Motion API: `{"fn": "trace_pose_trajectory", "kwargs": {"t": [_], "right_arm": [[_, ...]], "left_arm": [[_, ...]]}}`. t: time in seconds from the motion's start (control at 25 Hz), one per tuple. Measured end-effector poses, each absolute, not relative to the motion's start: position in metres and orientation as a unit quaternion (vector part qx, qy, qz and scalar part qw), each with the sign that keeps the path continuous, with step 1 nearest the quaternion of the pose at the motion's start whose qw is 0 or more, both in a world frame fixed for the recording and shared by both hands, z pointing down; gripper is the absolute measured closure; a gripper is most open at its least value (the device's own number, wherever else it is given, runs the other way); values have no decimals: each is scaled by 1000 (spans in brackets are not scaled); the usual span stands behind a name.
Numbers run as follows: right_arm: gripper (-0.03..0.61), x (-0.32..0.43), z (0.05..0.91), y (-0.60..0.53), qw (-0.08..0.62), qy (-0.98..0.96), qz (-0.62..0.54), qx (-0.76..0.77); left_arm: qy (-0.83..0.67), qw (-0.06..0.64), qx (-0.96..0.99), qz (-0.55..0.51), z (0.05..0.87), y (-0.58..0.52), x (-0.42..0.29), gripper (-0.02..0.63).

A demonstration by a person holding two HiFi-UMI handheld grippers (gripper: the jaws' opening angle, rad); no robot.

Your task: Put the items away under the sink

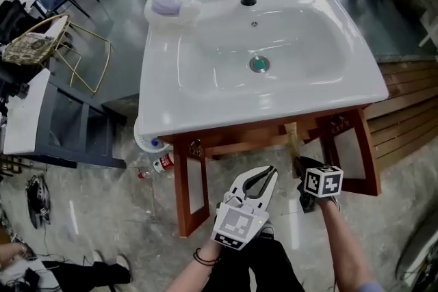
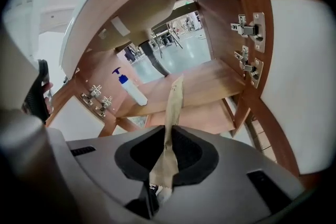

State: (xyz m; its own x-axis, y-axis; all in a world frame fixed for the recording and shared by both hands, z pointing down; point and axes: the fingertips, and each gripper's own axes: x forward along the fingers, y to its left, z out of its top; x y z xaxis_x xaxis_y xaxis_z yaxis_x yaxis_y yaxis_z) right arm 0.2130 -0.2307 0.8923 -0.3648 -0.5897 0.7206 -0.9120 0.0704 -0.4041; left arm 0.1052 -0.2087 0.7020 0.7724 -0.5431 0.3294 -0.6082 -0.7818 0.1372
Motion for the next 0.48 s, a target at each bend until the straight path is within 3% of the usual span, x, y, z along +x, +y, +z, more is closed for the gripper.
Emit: {"fn": "trace_pose_trajectory", "kwargs": {"t": [0.48], "right_arm": [[523, 218, 910, -263, 137, -666, 464, 568]], "left_arm": [[-314, 141, 929, 137, 723, -209, 91, 594]]}}
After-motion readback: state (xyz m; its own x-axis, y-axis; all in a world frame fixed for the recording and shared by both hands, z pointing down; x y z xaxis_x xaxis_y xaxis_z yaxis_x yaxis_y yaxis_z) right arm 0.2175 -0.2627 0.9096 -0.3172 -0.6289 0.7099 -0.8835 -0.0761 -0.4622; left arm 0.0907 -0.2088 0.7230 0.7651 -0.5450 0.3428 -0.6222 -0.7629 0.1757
